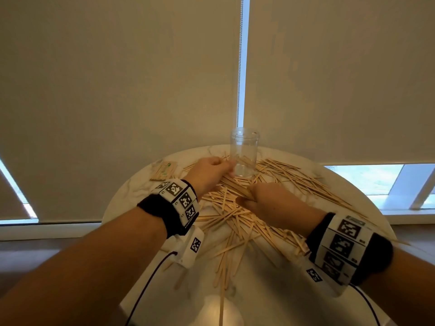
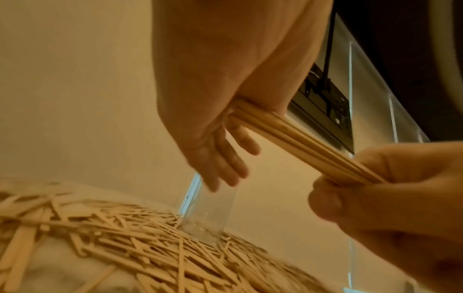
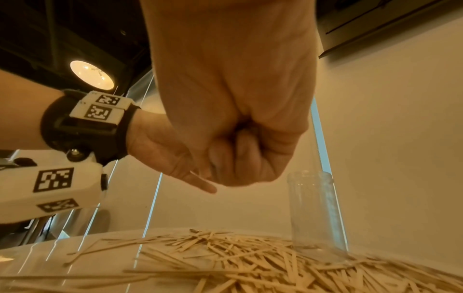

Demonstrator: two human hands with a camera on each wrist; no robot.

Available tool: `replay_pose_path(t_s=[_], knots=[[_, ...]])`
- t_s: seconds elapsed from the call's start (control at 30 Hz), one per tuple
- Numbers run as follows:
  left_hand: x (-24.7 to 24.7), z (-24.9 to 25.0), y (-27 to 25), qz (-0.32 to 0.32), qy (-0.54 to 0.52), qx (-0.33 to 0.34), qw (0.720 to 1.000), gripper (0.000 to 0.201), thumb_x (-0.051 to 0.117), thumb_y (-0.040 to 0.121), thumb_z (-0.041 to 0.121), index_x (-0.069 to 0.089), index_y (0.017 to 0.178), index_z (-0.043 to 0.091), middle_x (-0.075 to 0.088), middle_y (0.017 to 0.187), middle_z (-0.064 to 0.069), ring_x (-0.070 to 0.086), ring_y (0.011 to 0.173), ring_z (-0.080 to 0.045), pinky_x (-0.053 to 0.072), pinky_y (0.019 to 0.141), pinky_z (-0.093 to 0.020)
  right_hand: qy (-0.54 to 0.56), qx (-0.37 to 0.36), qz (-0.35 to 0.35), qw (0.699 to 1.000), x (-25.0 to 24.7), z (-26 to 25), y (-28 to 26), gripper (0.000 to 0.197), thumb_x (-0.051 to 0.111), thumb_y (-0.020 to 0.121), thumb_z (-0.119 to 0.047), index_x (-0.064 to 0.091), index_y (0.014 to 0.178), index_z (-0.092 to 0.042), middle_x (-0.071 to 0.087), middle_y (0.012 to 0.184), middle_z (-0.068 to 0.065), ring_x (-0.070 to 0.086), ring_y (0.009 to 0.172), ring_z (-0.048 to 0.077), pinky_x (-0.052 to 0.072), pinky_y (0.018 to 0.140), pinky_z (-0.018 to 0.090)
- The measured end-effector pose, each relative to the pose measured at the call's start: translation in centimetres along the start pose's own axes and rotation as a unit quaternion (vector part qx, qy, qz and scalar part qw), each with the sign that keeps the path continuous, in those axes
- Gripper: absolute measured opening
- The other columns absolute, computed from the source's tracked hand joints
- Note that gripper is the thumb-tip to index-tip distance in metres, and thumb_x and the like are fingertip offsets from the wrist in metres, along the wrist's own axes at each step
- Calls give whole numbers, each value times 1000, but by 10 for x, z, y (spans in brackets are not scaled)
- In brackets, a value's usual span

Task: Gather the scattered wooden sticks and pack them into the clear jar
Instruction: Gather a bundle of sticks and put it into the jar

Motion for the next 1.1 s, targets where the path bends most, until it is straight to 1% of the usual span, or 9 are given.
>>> replay_pose_path(t_s=[0.2, 0.4, 0.5, 0.6, 0.77, 0.83, 0.93, 1.0, 1.1], knots=[[22, 3, -8, -72, -143, -73, 984, 43, 56, 97, 45, 67, 113, 6, 77, 96, -14, 74, 90, -31, 60, 84, -45, -17, -6, 25, 1000, -12, -4, 2, 22, 57, 97, -38, 65, 112, -23, 58, 74, -8, 58, 68, 10, 48, 61, 22], [24, -9, 2, -44, 148, 18, 988, 45, 67, 88, 51, 75, 77, 9, 67, 59, -3, 49, 38, -9, 38, 41, -20, -63, 33, -1, 997, -15, 9, 7, 33, 72, 85, -46, 70, 103, -19, 64, 79, -4, 59, 72, 11, 44, 62, 24], [22, -21, 17, -21, 53, -17, 998, 41, 75, 84, 46, 67, 69, 9, 57, 50, 0, 40, 38, -12, 33, 41, -23, -1, 11, 35, 999, -29, 14, 6, 42, 71, 77, -60, 59, 92, -23, 63, 80, -5, 58, 69, 10, 42, 57, 24], [22, -26, 35, 8, -48, -57, 997, 37, 77, 85, 40, 70, 84, 3, 55, 49, 3, 38, 39, -9, 32, 39, -22, 25, -13, 111, 993, -49, 20, 12, 58, 39, 82, -76, 61, 91, -23, 63, 74, -3, 59, 68, 13, 45, 59, 28], [32, -5, 81, 6, -109, -51, 993, 51, 58, 95, 51, 70, 94, 2, 65, 64, -5, 43, 41, -7, 33, 37, -19, -17, -25, 181, 983, -74, 34, 45, 51, 40, 96, -61, 65, 76, -21, 55, 59, -2, 50, 54, 13, 33, 50, 26], [24, 3, 110, 46, -124, -48, 990, 59, 40, 100, 58, 67, 95, 5, 71, 77, -10, 49, 45, -10, 37, 40, -21, -5, -2, 188, 982, -93, 48, 65, 47, 45, 97, -57, 63, 69, -23, 55, 58, -2, 47, 51, 12, 31, 49, 24], [13, 13, 158, 107, -73, -28, 991, 30, 52, 102, 29, 60, 118, 5, 70, 100, -13, 60, 67, -17, 52, 55, -27, 9, 29, 235, 972, -127, 75, 106, 50, 48, 97, -55, 63, 65, -19, 53, 55, 0, 46, 49, 15, 32, 49, 27], [19, 16, 178, 79, 69, -15, 994, 66, 71, 89, 19, 37, 145, 10, 57, 132, -17, 61, 105, -27, 55, 87, -36, -6, 41, 256, 966, -144, 84, 129, 50, 51, 97, -53, 65, 65, -17, 53, 54, 1, 47, 50, 16, 32, 50, 28], [32, 19, 199, 35, 188, 30, 981, 135, 90, 65, 43, -5, 158, 18, 30, 157, -16, 39, 140, -34, 38, 112, -46, -77, 44, 256, 963, -149, 87, 169, 46, 55, 94, -51, 69, 71, -14, 61, 63, 4, 57, 62, 22, 36, 56, 30]])
Point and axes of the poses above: each hand's wrist, its own y-axis towards the middle knuckle, its own x-axis out of the palm, z = x × y, the point moved 5 cm from there along y, towards the middle knuckle
